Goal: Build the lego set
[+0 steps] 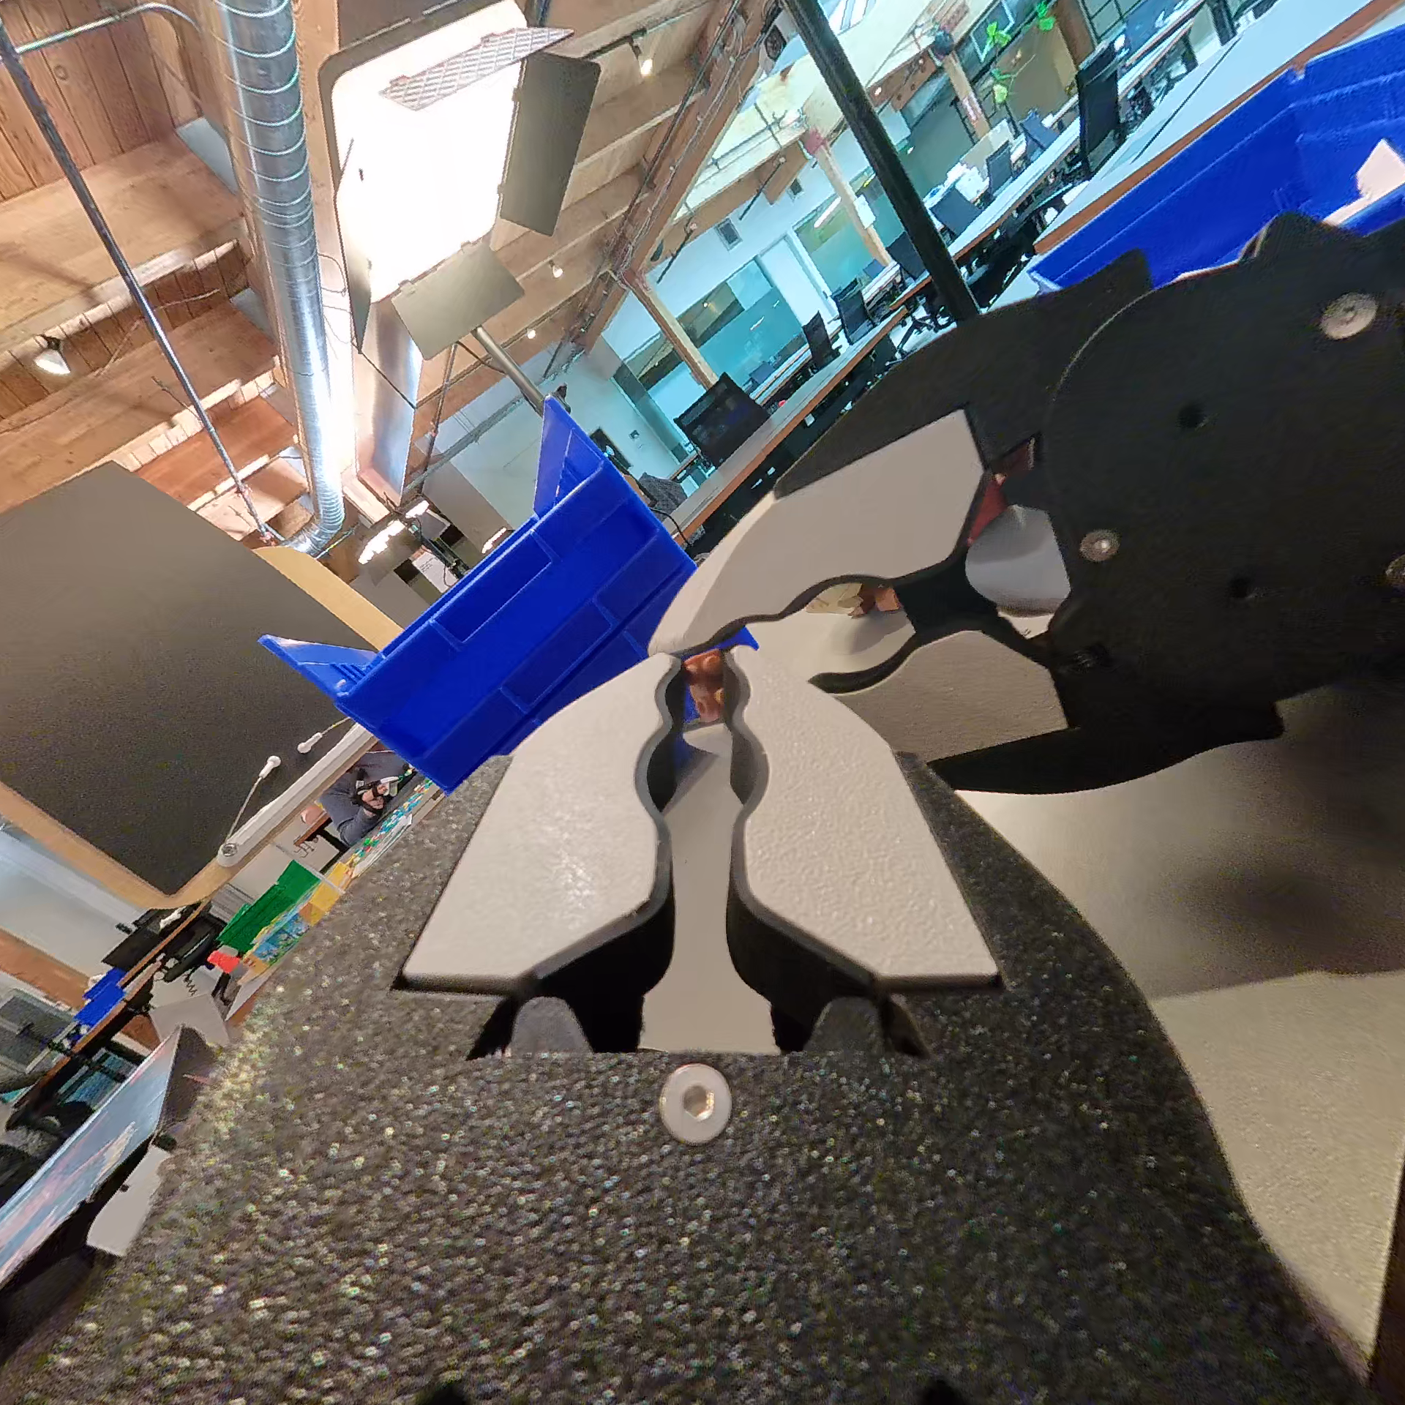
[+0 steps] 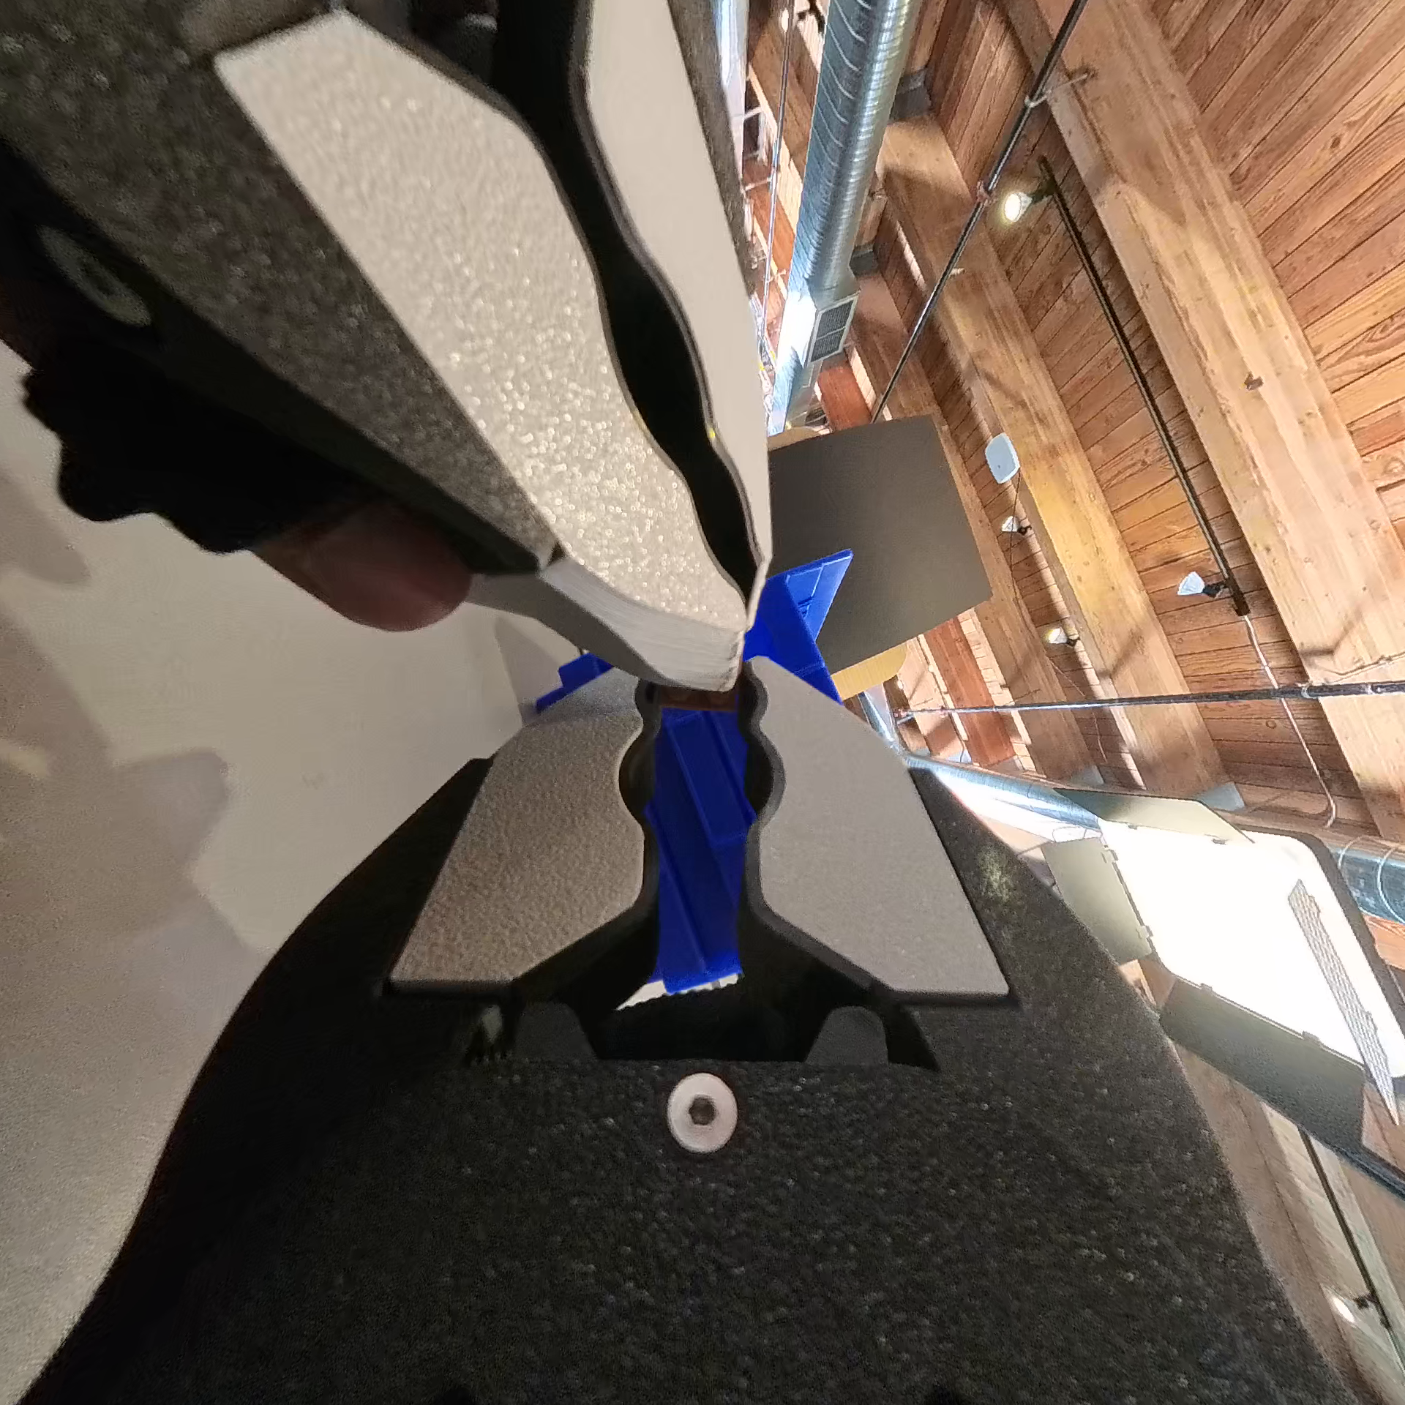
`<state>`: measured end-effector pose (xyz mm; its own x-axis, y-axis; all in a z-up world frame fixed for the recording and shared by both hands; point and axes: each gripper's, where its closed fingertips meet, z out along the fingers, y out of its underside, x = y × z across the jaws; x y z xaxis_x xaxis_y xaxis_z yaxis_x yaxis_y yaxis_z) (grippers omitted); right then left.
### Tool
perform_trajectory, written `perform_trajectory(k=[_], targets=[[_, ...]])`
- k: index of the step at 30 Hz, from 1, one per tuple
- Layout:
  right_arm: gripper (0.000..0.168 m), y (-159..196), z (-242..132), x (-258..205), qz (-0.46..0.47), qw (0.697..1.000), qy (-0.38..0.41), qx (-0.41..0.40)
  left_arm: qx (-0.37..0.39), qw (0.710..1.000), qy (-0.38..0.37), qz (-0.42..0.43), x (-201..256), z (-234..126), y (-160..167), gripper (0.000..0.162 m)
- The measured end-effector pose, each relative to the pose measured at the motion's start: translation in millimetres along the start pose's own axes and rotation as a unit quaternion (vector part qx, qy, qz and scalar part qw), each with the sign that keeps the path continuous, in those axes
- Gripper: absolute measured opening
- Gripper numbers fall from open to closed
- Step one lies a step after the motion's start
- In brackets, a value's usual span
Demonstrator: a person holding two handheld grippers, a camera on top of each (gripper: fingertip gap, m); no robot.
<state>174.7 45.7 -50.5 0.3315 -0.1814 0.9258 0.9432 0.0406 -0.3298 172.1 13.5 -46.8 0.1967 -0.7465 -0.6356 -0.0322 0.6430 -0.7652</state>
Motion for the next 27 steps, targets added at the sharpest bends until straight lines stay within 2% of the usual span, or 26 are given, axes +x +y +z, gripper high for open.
perform_trajectory(k=[9, 23, 27], targets=[[0.017, -2.2, -1.9, -0.1, -0.017, 1.0, 0.003, 0.004, 0.003, 1.0, 0.005, -0.004, 0.0, -0.7, 0.1, 0.009], [0.017, 4.6, -0.5, -0.7, -0.122, 0.992, 0.031, -0.033, -0.039, 0.997, 0.006, -0.064, 2.2, 3.1, 9.2, 0.01], [0.017, 3.0, -2.4, -0.7, -0.118, 0.992, 0.029, -0.026, -0.028, 0.998, 0.026, -0.056, 3.4, 1.9, 8.0, 0.009]])
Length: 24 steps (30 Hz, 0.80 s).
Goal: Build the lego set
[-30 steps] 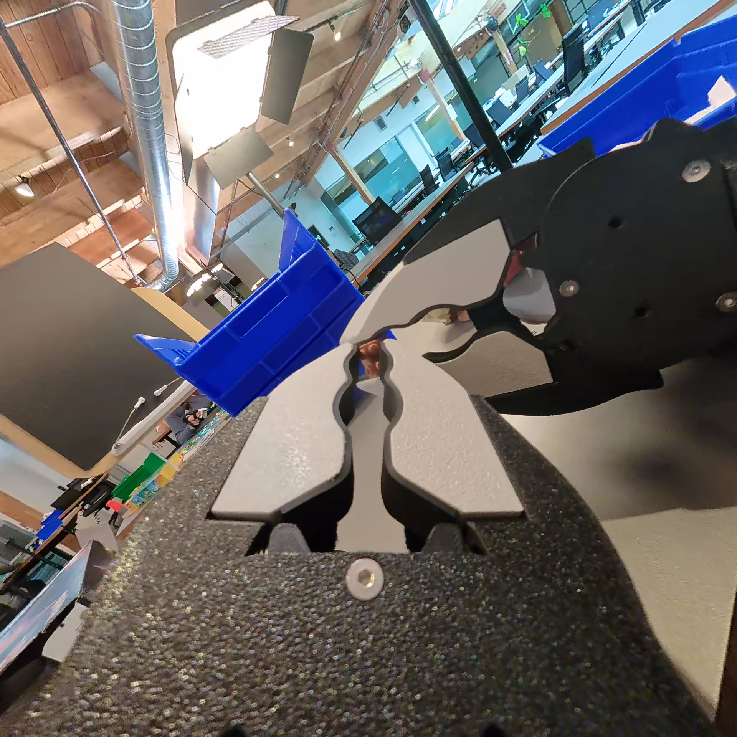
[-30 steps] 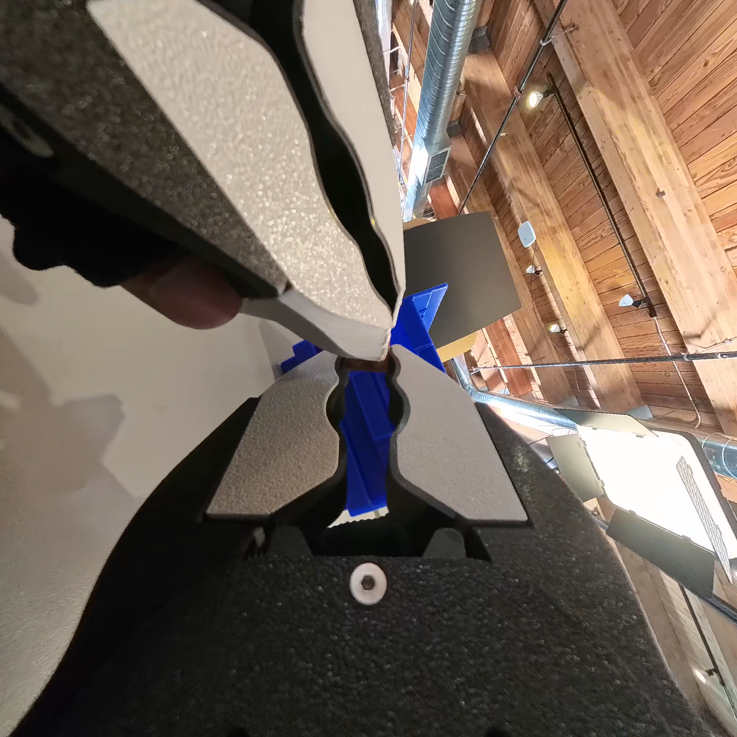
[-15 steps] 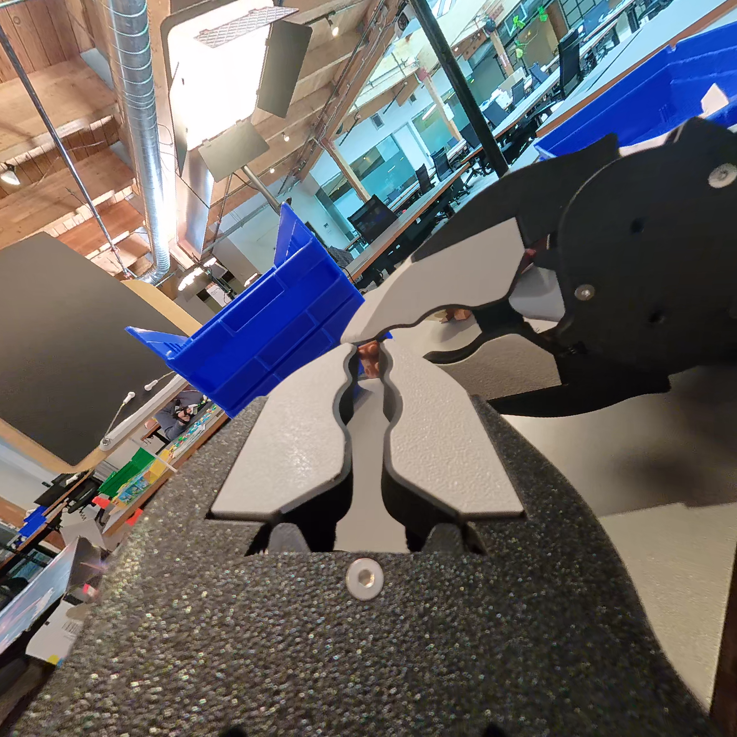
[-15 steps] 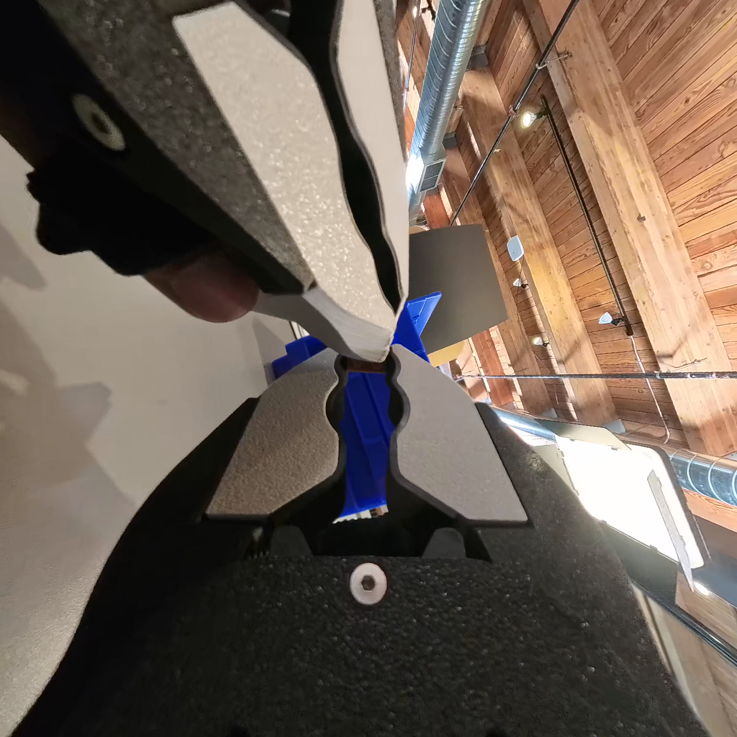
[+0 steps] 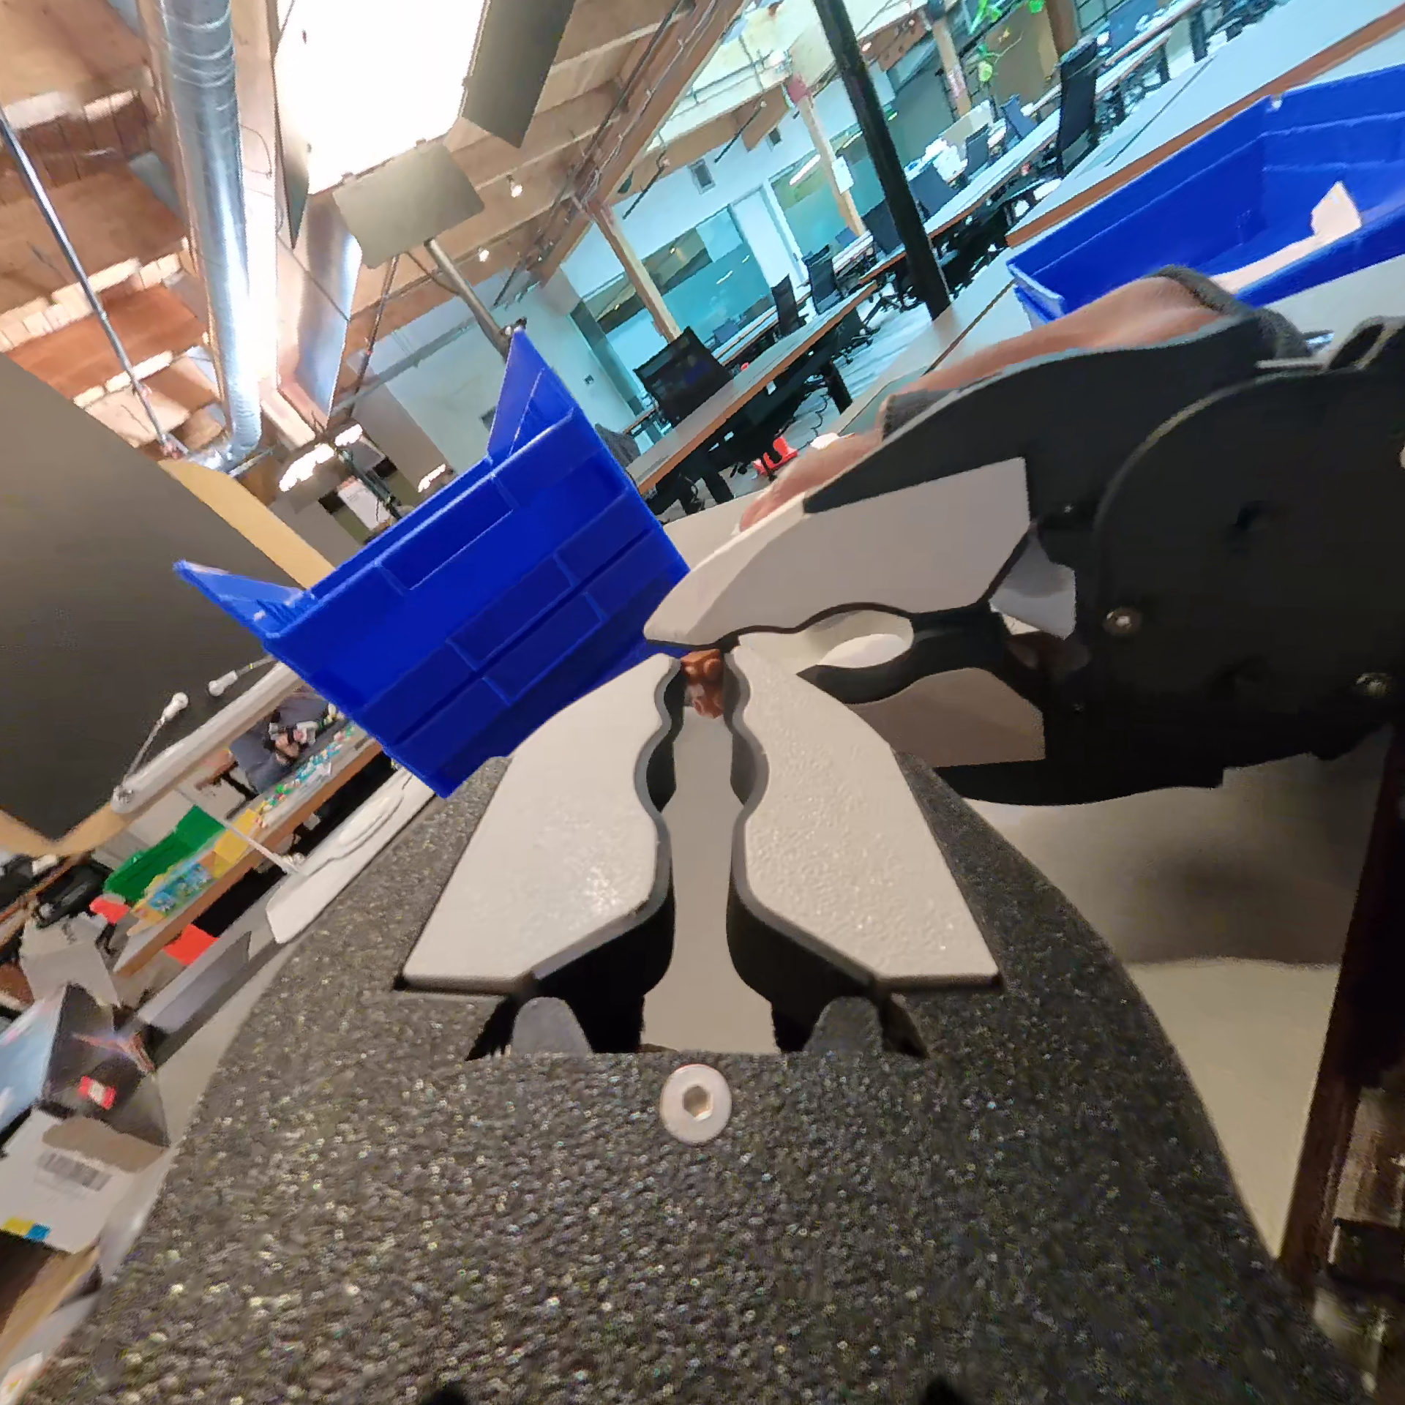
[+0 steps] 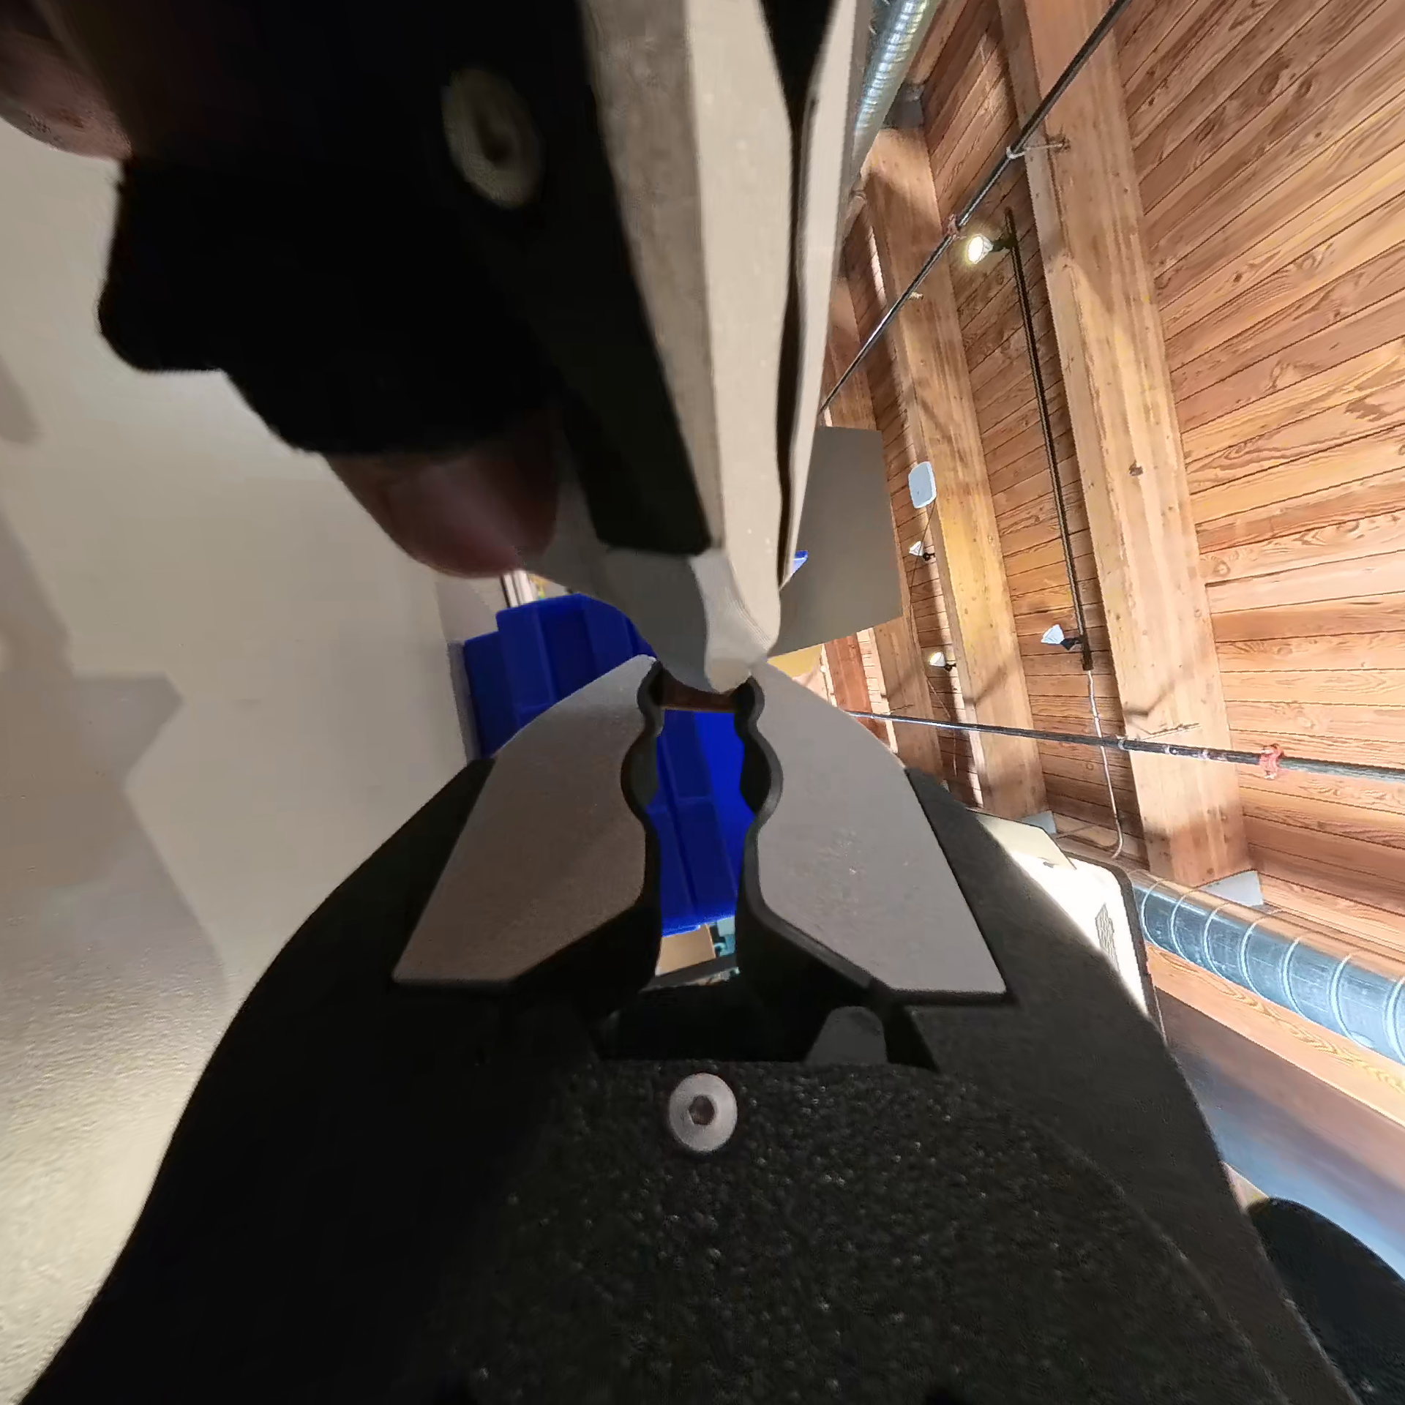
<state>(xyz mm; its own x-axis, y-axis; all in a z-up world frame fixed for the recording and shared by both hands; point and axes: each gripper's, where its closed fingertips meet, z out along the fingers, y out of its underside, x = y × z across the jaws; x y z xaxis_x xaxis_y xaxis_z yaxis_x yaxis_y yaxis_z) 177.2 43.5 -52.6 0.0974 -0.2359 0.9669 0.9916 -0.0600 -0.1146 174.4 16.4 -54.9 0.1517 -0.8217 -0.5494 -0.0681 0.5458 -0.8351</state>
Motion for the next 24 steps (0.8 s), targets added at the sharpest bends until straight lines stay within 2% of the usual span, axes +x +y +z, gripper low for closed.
perform_trajectory(k=[7, 24], targets=[[0.017, -6.1, -3.8, -1.6, 0.012, 1.0, -0.01, 0.021, 0.023, 0.995, 0.029, 0.088, 3.6, -6.4, -1.1, 0.009], [0.017, -8.1, -5.2, -4.1, 0.041, 0.998, -0.029, 0.029, 0.041, 0.984, 0.023, 0.173, 7.9, -10.8, -2.7, 0.009]])
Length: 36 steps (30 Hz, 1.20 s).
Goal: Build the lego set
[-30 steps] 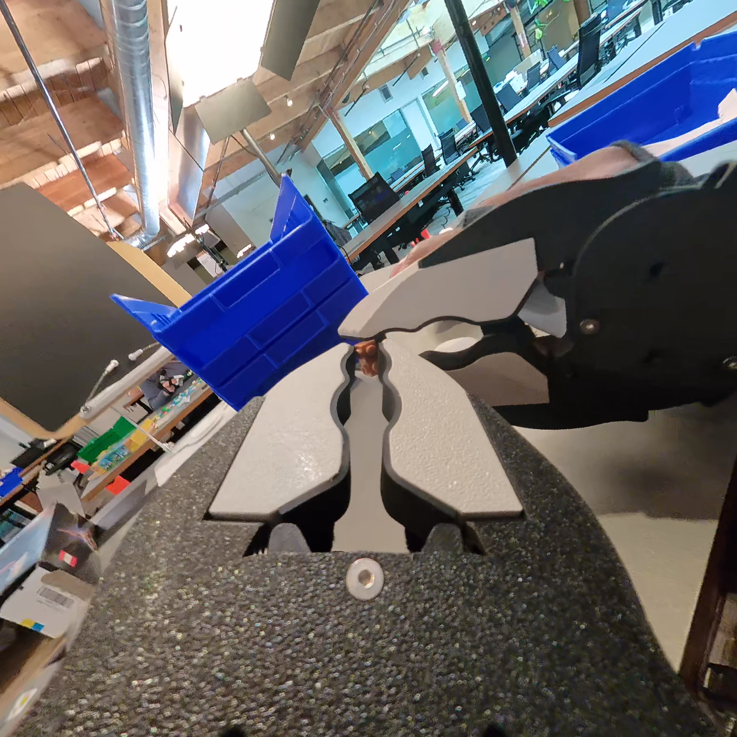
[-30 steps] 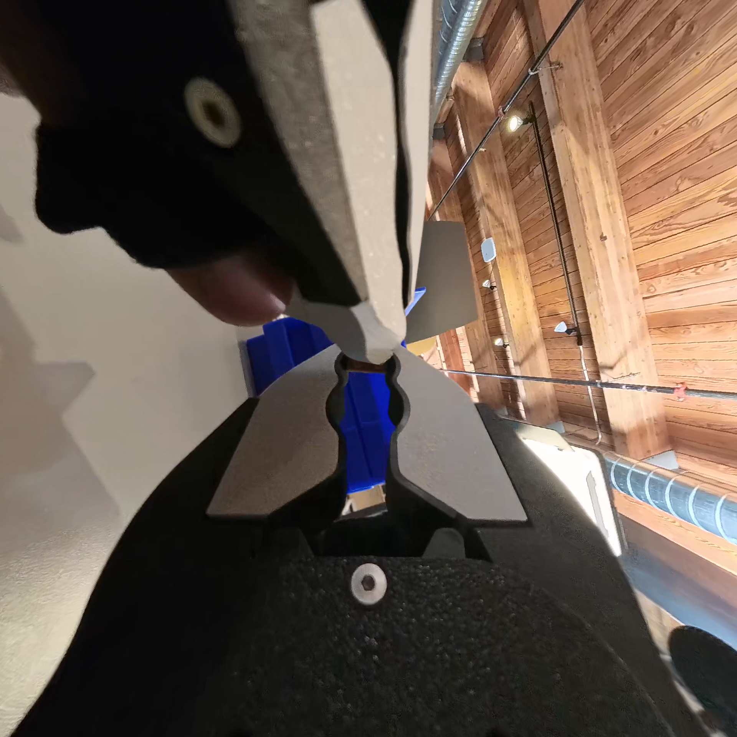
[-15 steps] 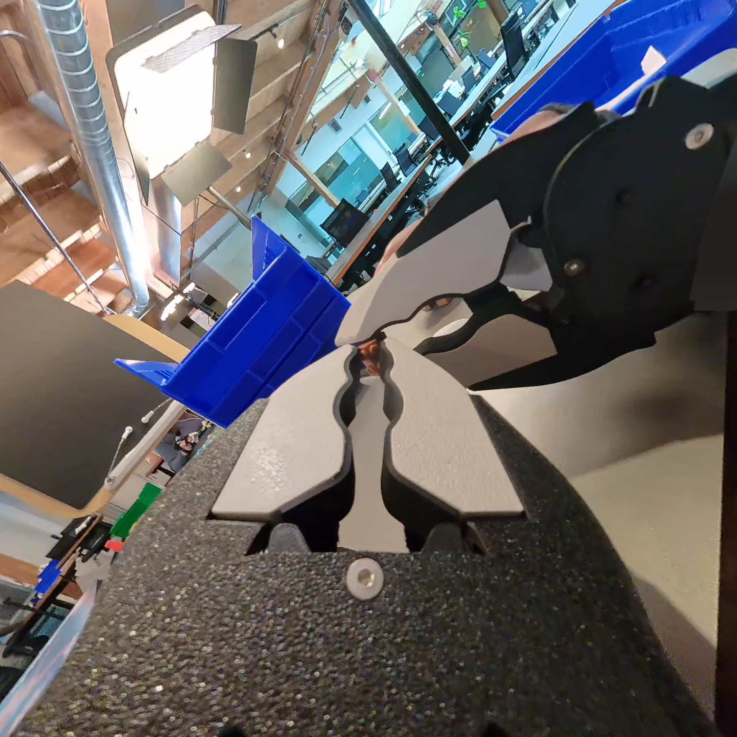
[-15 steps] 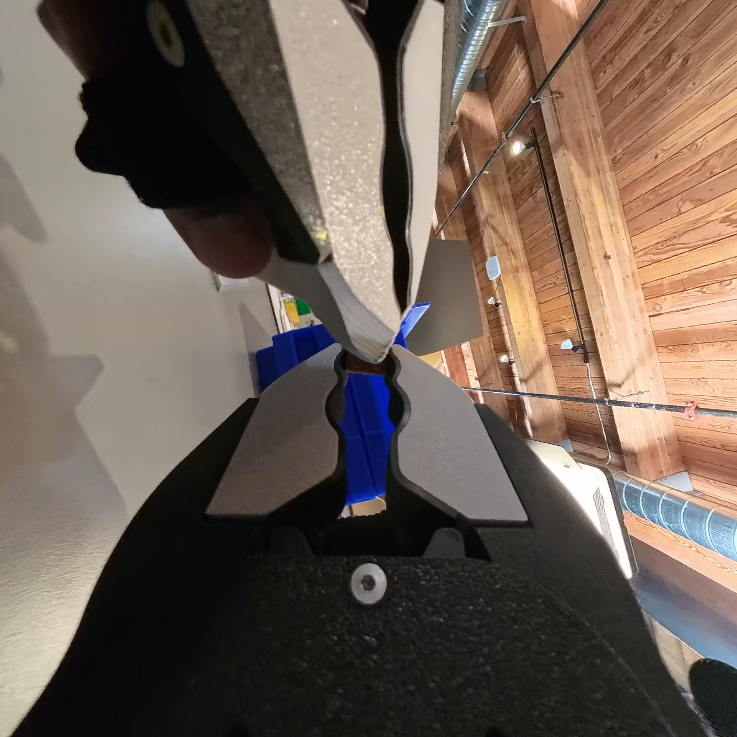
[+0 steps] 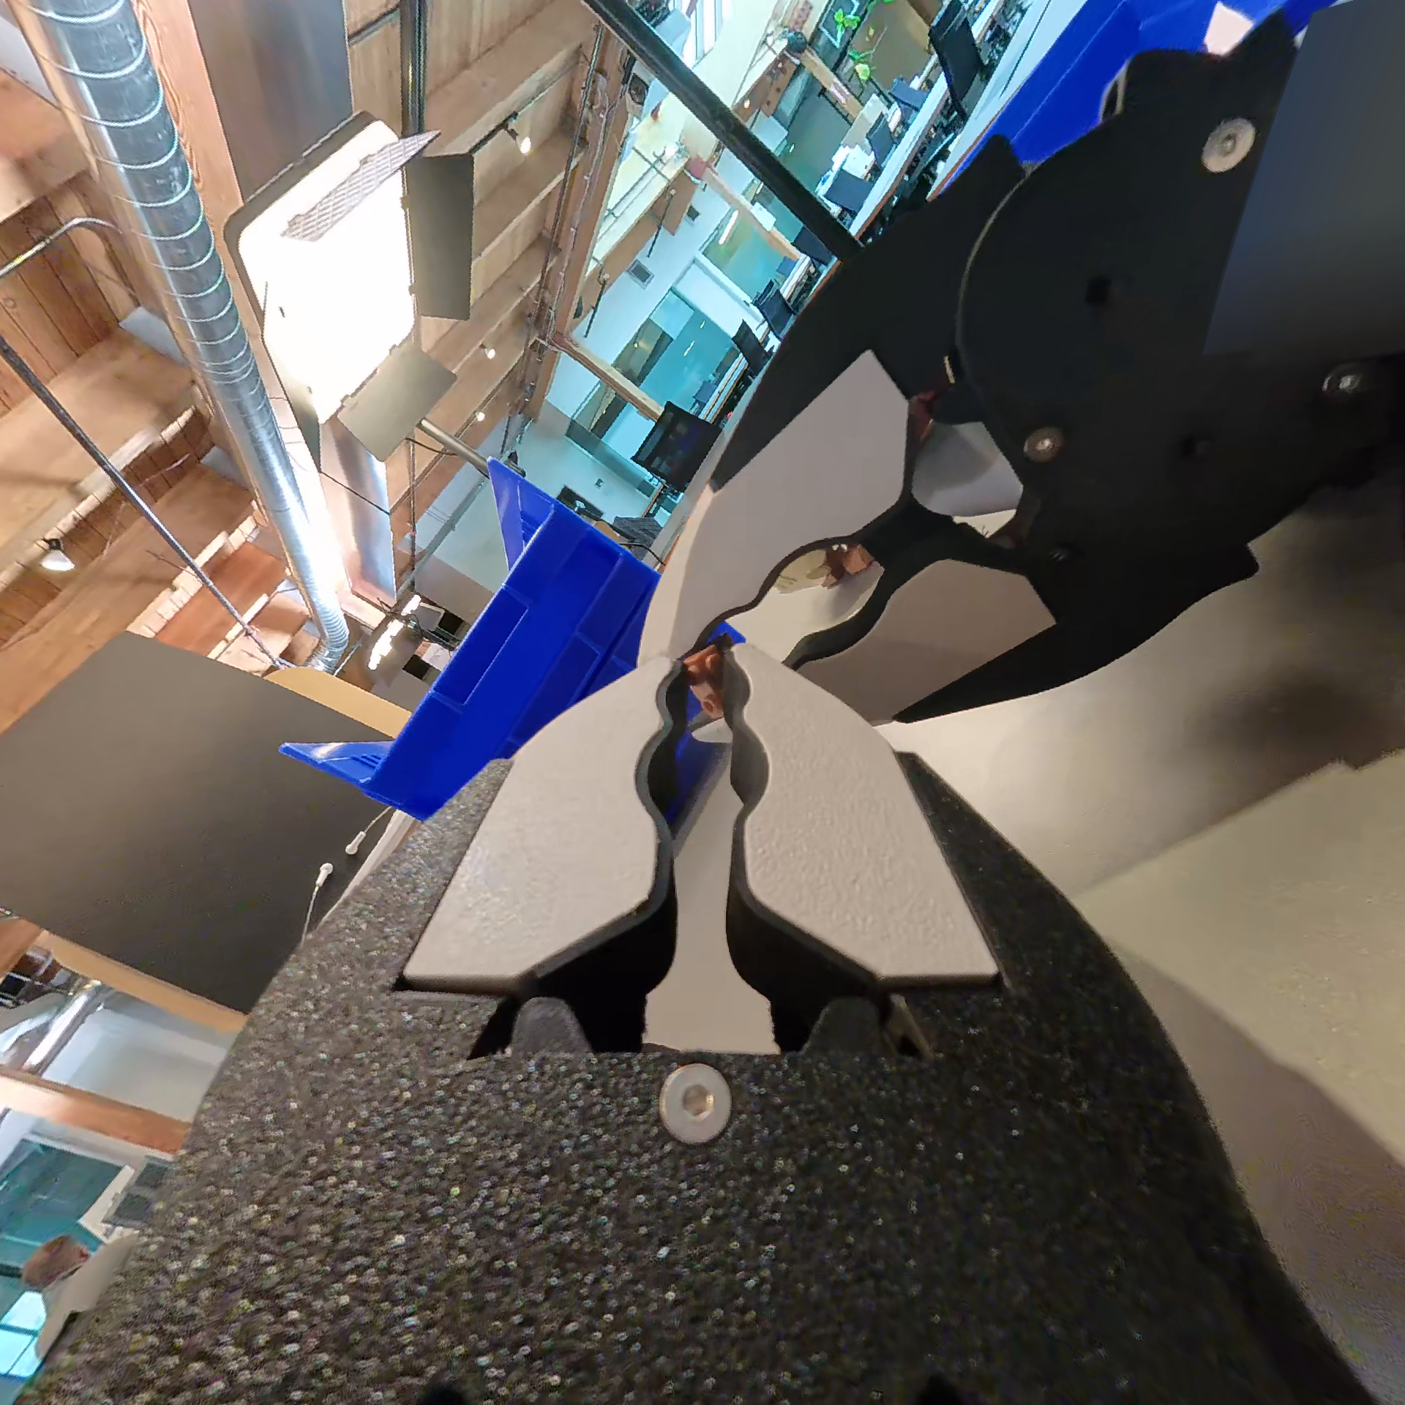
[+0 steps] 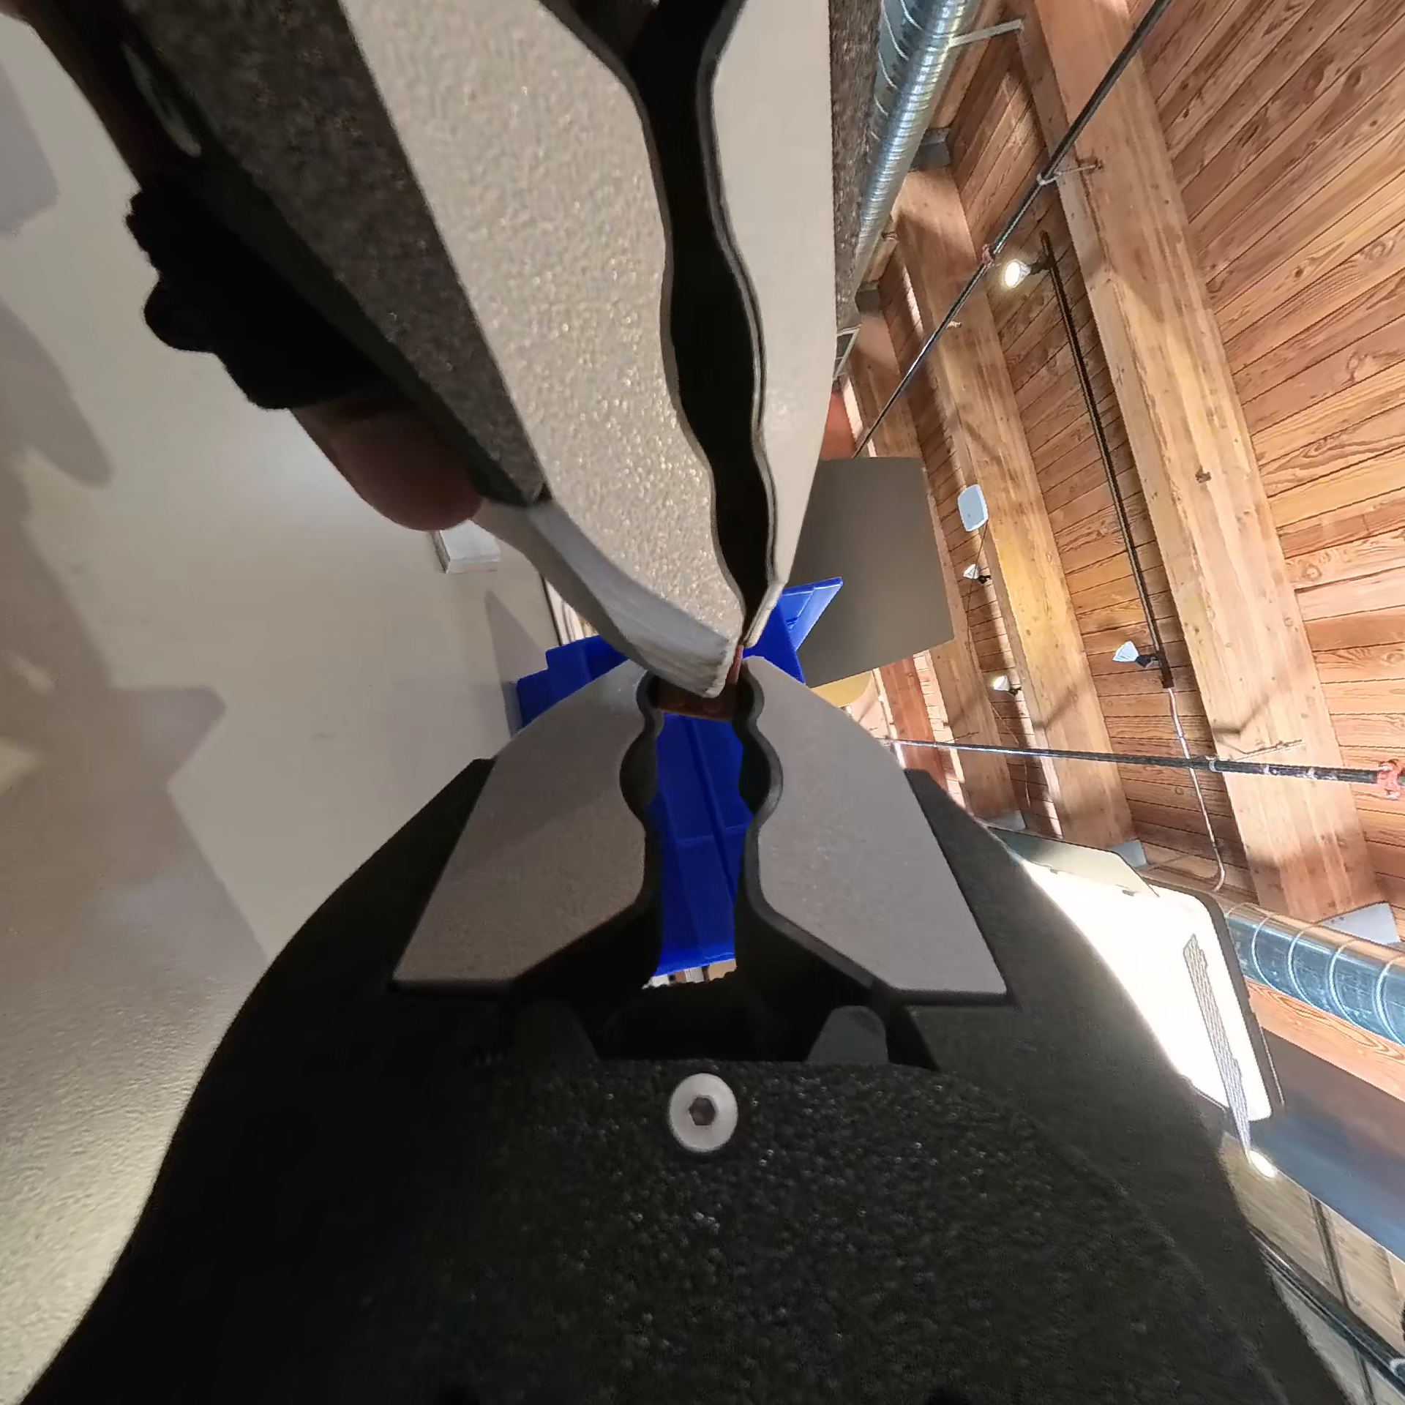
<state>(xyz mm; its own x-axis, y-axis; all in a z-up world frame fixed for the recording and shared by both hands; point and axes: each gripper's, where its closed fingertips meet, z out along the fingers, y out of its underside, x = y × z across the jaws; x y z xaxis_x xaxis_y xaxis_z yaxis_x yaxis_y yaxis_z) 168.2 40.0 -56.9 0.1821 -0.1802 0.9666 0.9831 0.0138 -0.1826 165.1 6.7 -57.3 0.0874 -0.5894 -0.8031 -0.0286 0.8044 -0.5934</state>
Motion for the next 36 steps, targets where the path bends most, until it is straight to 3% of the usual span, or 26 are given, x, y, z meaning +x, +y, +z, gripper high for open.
perform_trajectory(k=[24, 36], targets=[[0.015, 7, 3, -10, 0.004, 0.999, -0.032, -0.025, -0.014, 0.996, 0.003, 0.094, 15, 2, 2, 0.008], [0.015, 5, 4, -7, 0.025, 0.999, -0.03, -0.017, -0.001, 1.0, 0.018, 0.009, 11, 1, -1, 0.008]])
